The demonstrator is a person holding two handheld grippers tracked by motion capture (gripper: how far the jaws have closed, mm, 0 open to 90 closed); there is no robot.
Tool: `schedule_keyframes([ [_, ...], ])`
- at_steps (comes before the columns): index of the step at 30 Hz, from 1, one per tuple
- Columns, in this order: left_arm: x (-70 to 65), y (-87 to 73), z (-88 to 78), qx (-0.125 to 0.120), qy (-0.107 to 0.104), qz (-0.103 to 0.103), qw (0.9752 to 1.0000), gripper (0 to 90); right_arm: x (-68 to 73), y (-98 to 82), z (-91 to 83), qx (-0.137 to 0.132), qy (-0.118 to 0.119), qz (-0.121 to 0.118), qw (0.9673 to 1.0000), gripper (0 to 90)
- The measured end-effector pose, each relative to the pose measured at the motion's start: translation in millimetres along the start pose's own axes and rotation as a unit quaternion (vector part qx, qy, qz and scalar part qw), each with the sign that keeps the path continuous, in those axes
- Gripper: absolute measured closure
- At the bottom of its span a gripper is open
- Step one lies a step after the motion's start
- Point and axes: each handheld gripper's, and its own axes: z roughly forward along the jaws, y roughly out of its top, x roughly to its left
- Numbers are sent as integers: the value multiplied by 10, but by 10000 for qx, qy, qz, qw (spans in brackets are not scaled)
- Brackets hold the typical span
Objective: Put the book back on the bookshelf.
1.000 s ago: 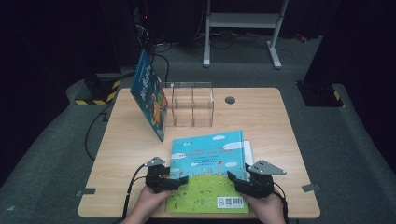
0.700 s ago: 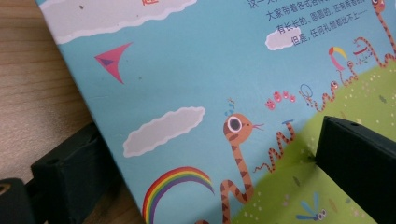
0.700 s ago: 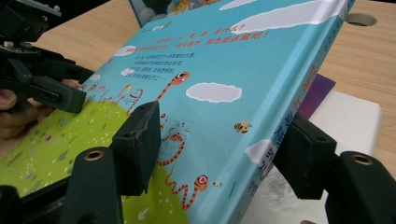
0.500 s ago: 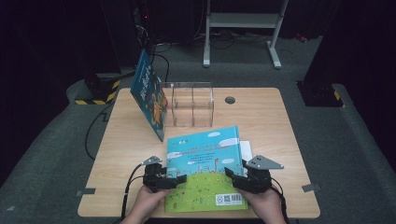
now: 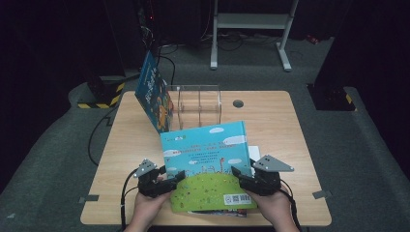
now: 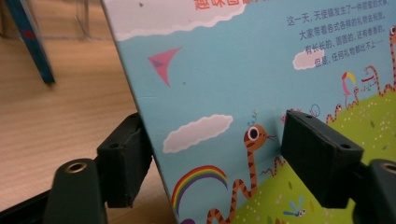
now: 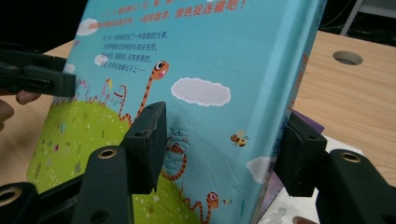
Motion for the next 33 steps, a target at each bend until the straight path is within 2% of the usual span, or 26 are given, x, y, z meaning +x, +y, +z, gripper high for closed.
schedule_keyframes([
  [4, -41, 26, -37, -182, 61, 83, 9998, 291, 18, 23, -48, -271, -55, -2, 9996, 445],
  [6, -79, 46, -72, -313, 119, 204, 9992, 313, 24, 37, -73, -425, -99, 11, 9990, 454],
  [12, -143, 97, -126, -564, 289, 496, 9968, 363, 53, 108, -170, -766, -193, -168, 9967, 477],
  [21, -183, 167, -106, -768, 401, 803, 9930, 385, 30, 152, -188, -912, -348, -294, 9948, 472],
  [26, -200, 216, -69, -879, 475, 1005, 9899, 386, -3, 159, -172, -978, -395, -320, 9939, 459],
  [33, -192, 279, 35, -1000, 484, 1126, 9874, 387, -59, 171, -130, -1098, -528, -329, 9920, 443],
])
